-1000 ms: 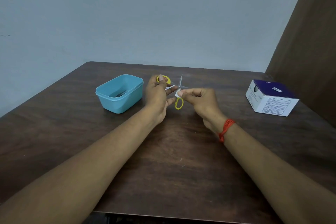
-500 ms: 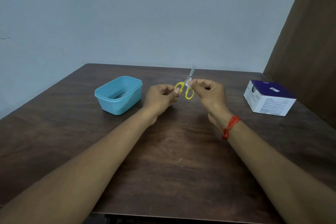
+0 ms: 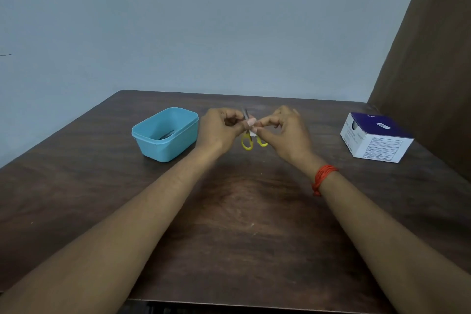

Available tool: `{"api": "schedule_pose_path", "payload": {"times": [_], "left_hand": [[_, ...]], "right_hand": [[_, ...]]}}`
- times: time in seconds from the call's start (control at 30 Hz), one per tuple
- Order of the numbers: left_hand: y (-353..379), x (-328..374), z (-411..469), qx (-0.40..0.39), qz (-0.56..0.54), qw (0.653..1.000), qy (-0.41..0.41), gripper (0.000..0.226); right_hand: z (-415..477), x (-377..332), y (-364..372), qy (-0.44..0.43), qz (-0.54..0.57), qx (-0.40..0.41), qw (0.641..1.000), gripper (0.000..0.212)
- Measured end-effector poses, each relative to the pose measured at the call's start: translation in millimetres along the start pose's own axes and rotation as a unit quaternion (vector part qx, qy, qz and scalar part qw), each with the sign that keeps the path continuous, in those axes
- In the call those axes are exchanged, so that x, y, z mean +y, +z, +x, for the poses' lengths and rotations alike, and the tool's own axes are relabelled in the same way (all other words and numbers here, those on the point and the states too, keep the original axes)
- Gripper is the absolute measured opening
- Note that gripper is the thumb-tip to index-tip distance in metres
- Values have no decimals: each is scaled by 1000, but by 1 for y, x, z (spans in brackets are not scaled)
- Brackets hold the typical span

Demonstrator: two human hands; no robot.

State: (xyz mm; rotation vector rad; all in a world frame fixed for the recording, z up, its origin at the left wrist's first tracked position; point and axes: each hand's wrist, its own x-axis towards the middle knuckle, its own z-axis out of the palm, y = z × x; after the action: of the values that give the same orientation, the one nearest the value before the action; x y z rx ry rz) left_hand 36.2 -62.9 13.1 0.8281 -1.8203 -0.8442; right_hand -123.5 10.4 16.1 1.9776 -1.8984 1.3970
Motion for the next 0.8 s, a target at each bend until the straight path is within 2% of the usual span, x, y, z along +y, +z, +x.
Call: {"api": "schedule_pose_path", "payload": {"times": [0.17, 0.3, 0.4, 0.57, 0.8], "left_hand": [[-3, 0, 1, 31, -19, 999, -22, 14], [-10, 1, 1, 67, -128, 987, -71, 14], [-9, 3, -1, 56, -170, 980, -89, 8], [-2, 3, -5, 30, -178, 979, -98, 6], [-4, 2, -4, 84, -254, 955, -126, 10]], "right_hand": [[3, 5, -4, -15, -25, -11, 1000, 4], [3, 10, -6, 4, -28, -18, 999, 6], [1, 9, -4, 0, -9, -11, 1000, 9], [1, 5, 1, -30, -13, 3, 999, 7], [2, 8, 1, -9, -17, 22, 1000, 10]]}}
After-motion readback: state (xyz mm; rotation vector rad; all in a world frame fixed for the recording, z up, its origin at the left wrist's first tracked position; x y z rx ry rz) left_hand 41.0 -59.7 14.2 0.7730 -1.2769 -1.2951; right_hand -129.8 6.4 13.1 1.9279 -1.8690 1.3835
